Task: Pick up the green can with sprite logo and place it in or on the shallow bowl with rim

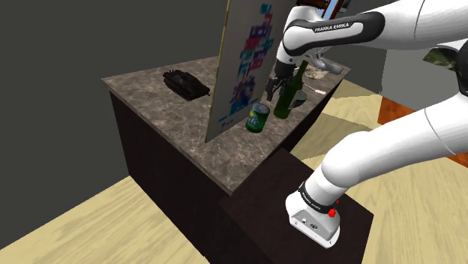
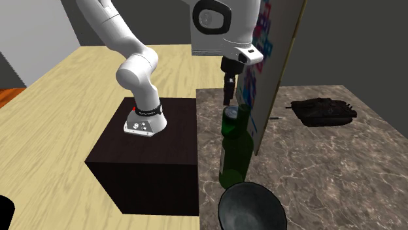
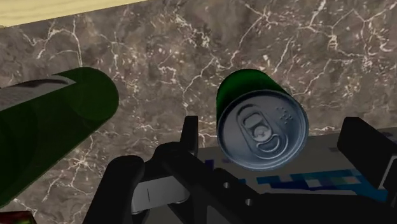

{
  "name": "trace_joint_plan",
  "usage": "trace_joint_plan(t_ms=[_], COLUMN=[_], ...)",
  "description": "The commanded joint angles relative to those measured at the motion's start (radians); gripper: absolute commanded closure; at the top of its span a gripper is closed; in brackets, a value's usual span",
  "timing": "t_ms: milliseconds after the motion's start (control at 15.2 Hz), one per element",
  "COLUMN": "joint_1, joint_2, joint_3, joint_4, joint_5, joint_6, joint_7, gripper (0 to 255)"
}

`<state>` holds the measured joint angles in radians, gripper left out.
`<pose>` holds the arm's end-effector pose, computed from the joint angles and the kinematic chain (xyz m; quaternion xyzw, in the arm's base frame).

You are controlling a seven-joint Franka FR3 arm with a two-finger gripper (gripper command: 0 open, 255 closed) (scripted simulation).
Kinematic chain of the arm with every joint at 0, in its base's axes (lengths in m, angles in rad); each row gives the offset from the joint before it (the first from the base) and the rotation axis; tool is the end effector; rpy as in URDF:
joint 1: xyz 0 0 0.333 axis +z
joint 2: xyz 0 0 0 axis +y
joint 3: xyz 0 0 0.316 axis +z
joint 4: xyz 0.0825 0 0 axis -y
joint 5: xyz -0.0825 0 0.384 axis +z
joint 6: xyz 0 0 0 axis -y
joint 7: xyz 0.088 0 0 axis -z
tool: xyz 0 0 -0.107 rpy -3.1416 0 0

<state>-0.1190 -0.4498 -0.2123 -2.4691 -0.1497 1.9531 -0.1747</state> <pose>0.3754 -0.1418 0.4444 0.9985 -0.0358 -0.0403 0.0132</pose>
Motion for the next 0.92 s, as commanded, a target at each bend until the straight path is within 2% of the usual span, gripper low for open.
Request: trace_joint_plan(t_ms=[0, 198, 726, 858], joint_1=[0.004, 0.012, 0.019, 0.034], joint_2=[0.021, 0.066, 0.139, 0.138], joint_3=[0.006, 0.014, -0.005, -0.02], joint_4=[-0.059, -0.128, -0.188, -0.187], joint_5=[0.004, 0.01, 0.004, -0.002], joint_6=[0.093, 0.223, 0.356, 0.356], joint_7=[0.029, 0.07, 0.073, 0.078], gripper=[0, 0, 0, 0])
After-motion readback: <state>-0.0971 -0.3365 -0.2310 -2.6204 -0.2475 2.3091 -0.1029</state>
